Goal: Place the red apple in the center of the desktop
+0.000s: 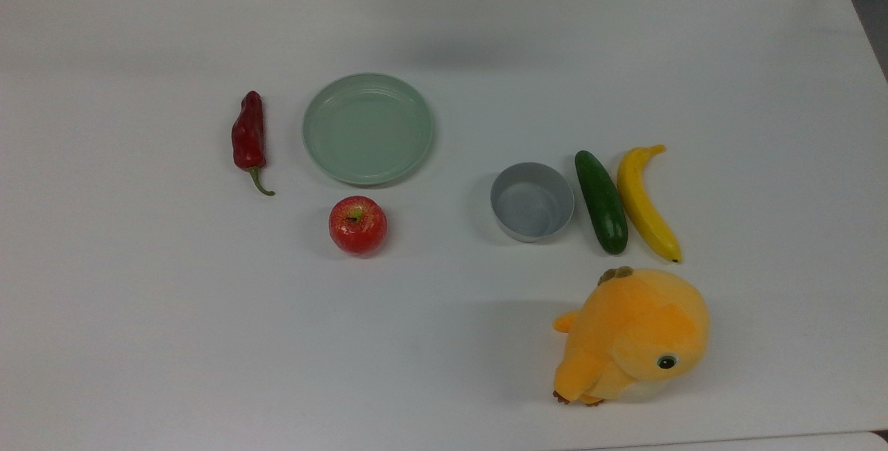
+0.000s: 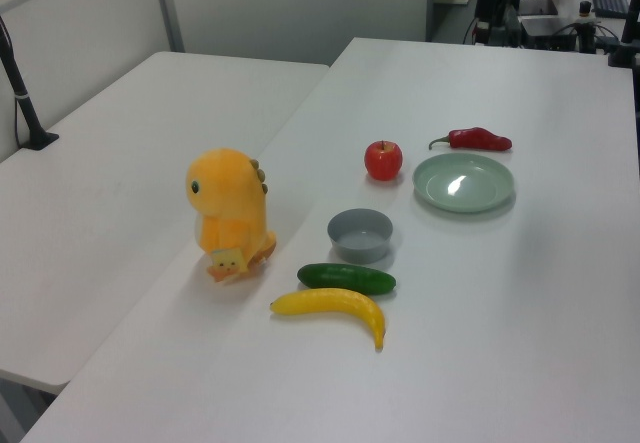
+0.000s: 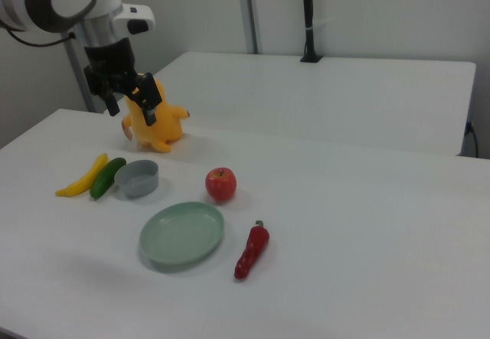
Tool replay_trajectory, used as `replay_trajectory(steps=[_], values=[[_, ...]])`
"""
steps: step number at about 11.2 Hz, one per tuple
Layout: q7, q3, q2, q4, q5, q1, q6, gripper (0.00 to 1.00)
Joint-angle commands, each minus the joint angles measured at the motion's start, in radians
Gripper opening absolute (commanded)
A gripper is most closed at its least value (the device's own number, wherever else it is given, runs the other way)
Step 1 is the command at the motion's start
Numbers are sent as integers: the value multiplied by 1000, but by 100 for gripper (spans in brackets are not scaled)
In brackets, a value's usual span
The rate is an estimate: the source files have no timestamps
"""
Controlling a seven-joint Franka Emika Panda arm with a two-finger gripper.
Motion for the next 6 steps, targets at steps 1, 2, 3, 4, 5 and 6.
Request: replay_trajectory(steps=[1, 2, 3, 4, 5, 6], values=[[-65, 1, -3, -17, 4, -10, 36, 100], [-66, 1, -5, -18, 4, -10, 34, 100], [-66, 1, -6, -18, 4, -9, 33, 100], [-66, 1, -6, -20, 4, -9, 31, 100], [-66, 1, -6, -18, 4, -9, 30, 100], [-65, 1, -6, -20, 4, -9, 30, 100]])
